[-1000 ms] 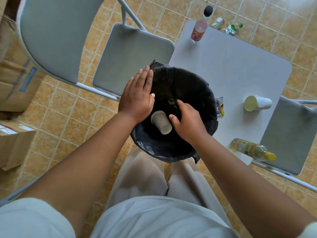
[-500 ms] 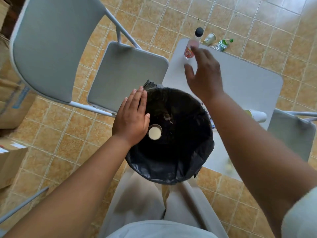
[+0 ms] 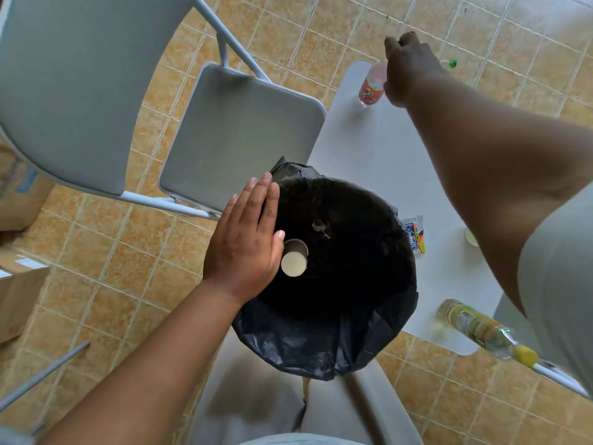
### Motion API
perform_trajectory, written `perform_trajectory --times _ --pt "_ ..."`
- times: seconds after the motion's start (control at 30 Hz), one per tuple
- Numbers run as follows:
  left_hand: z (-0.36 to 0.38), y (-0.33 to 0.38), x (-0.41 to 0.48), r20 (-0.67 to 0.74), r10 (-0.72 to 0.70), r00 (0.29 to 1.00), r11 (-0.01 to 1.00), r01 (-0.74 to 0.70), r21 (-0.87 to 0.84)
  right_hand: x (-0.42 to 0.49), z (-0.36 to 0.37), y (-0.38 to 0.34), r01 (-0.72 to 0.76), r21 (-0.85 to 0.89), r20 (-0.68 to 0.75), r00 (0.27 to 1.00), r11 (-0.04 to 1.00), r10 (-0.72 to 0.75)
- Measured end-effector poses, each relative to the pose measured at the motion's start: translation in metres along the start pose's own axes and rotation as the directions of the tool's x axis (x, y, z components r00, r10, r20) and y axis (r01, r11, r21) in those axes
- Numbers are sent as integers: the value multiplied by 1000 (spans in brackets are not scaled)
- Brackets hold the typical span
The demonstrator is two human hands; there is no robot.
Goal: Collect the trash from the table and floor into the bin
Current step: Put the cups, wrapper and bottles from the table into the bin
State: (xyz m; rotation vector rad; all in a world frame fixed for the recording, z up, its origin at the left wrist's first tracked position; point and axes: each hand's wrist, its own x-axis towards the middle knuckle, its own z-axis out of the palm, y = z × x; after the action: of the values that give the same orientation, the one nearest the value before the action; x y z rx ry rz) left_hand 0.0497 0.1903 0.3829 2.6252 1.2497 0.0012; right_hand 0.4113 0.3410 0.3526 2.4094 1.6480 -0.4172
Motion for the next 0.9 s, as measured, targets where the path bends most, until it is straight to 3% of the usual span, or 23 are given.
perform_trajectory --times 0.27,0.4,0.53,0.63,0.77,0.9 --pt "0 -1 1 5 3 1000 1000 -3 -2 -21 23 2 53 41 -137 989 998 -47" --pt "0 0 0 6 2 1000 1000 -2 1 -59 13 2 53 221 -283 959 974 12" --pt "-2 0 1 29 -4 1000 1000 4 -1 -126 -12 -5 161 398 -462 885 903 46" --pt "-5 1 2 48 -8 999 1000 8 -3 -185 -34 -14 285 510 -612 783 812 109" --pt "-9 3 1 76 -10 997 1000 12 -17 -260 -56 -23 409 519 -744 648 751 161" --pt "-11 2 1 94 -20 995 999 22 -23 -313 -52 -31 467 573 -734 658 674 168"
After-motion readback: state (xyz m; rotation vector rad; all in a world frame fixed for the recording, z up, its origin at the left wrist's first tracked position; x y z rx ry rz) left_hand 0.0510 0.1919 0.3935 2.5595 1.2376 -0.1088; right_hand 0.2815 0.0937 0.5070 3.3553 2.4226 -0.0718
